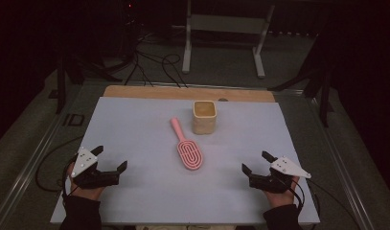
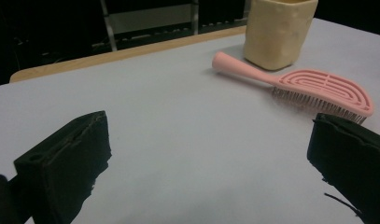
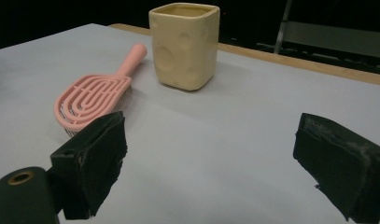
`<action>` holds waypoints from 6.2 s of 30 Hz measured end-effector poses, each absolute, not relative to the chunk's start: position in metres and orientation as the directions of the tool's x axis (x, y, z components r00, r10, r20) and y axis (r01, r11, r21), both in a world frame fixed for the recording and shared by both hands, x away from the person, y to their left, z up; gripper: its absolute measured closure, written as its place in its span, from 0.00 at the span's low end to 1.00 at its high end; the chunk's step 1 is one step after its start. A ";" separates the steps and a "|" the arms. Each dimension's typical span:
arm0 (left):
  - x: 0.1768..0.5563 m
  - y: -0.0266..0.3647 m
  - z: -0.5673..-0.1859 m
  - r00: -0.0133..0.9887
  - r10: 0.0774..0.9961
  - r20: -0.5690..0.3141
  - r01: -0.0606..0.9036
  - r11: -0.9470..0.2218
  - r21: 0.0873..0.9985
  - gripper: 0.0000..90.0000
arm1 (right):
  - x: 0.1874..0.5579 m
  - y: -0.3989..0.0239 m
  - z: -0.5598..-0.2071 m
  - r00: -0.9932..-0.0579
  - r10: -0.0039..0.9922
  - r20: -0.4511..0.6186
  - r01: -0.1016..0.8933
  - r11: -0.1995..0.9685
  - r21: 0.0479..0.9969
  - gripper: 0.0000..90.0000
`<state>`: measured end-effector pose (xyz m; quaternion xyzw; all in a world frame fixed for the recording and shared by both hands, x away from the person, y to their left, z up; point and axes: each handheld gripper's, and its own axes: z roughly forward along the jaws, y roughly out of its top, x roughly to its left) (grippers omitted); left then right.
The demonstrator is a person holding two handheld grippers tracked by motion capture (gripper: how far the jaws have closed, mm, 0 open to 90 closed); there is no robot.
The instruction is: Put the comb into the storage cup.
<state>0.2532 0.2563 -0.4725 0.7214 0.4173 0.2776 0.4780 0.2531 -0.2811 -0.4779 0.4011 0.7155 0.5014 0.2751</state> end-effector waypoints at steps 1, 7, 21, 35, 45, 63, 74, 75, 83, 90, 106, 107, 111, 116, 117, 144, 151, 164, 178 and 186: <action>0.253 0.256 -0.473 0.498 0.867 0.003 0.336 -0.196 0.921 0.00 | 0.253 -0.281 -0.478 -0.526 0.850 0.007 0.297 0.176 0.939 0.10; 0.252 0.257 -0.472 0.489 0.872 0.010 0.331 -0.197 0.923 0.00 | 0.254 -0.281 -0.480 -0.533 0.846 0.011 0.296 0.174 0.939 0.10; 0.255 0.251 -0.470 0.489 0.872 0.024 0.324 -0.207 0.923 0.00 | 0.254 -0.280 -0.483 -0.539 0.842 0.021 0.300 0.168 0.939 0.10; 0.264 0.239 -0.457 0.517 0.854 0.061 0.286 -0.239 0.928 0.01 | 0.256 -0.277 -0.488 -0.543 0.839 0.029 0.311 0.169 0.935 0.10; 0.273 0.230 -0.445 0.541 0.837 0.079 0.261 -0.256 0.931 0.01 | 0.256 -0.278 -0.488 -0.540 0.841 0.038 0.309 0.156 0.938 0.10; 0.289 0.214 -0.433 0.570 0.817 0.088 0.246 -0.272 0.930 0.01 | 0.257 -0.278 -0.489 -0.540 0.841 0.036 0.311 0.160 0.937 0.10; 0.302 0.204 -0.428 0.587 0.805 0.081 0.251 -0.277 0.928 0.01 | 0.257 -0.278 -0.489 -0.538 0.842 0.040 0.319 0.160 0.934 0.10; 0.304 0.203 -0.428 0.588 0.805 0.078 0.252 -0.274 0.928 0.01 | 0.257 -0.278 -0.490 -0.538 0.842 0.038 0.319 0.162 0.934 0.10; 0.312 0.196 -0.425 0.600 0.796 0.076 0.258 -0.283 0.924 0.01 | 0.258 -0.279 -0.490 -0.538 0.842 0.037 0.318 0.162 0.934 0.10; 0.320 0.188 -0.424 0.614 0.786 0.075 0.260 -0.291 0.921 0.01 | 0.258 -0.279 -0.490 -0.537 0.843 0.039 0.320 0.160 0.934 0.10; 0.340 0.171 -0.422 0.629 0.773 0.082 0.276 -0.320 0.906 0.01 | 0.258 -0.278 -0.490 -0.541 0.840 0.042 0.323 0.161 0.933 0.10; 0.342 0.168 -0.422 0.633 0.770 0.083 0.277 -0.325 0.904 0.01 | 0.258 -0.278 -0.490 -0.540 0.840 0.041 0.322 0.161 0.933 0.10; 0.347 0.162 -0.421 0.640 0.763 0.089 0.278 -0.338 0.899 0.01 | 0.258 -0.278 -0.490 -0.540 0.840 0.044 0.325 0.160 0.932 0.10; 0.352 0.156 -0.422 0.643 0.761 0.087 0.284 -0.341 0.896 0.01 | 0.258 -0.278 -0.490 -0.541 0.840 0.045 0.326 0.160 0.931 0.10; 0.353 0.156 -0.422 0.643 0.760 0.089 0.285 -0.346 0.894 0.01 | 0.258 -0.278 -0.490 -0.540 0.840 0.045 0.327 0.161 0.931 0.10; 0.385 0.123 -0.426 0.674 0.730 0.115 0.330 -0.437 0.837 0.01 | 0.260 -0.278 -0.491 -0.548 0.835 0.046 0.332 0.166 0.928 0.10; 0.393 0.116 -0.427 0.675 0.726 0.128 0.340 -0.461 0.820 0.01 | 0.260 -0.278 -0.492 -0.545 0.837 0.046 0.333 0.166 0.928 0.10; 0.407 0.106 -0.436 0.680 0.722 0.131 0.369 -0.491 0.790 0.01 | 0.260 -0.278 -0.492 -0.546 0.836 0.047 0.337 0.168 0.926 0.10; 0.421 0.092 -0.441 0.685 0.715 0.139 0.391 -0.522 0.759 0.02 | 0.260 -0.278 -0.492 -0.547 0.836 0.048 0.339 0.169 0.926 0.10; 0.427 0.085 -0.444 0.694 0.711 0.113 0.418 -0.525 0.741 0.06 | 0.261 -0.278 -0.492 -0.550 0.834 0.049 0.339 0.169 0.926 0.10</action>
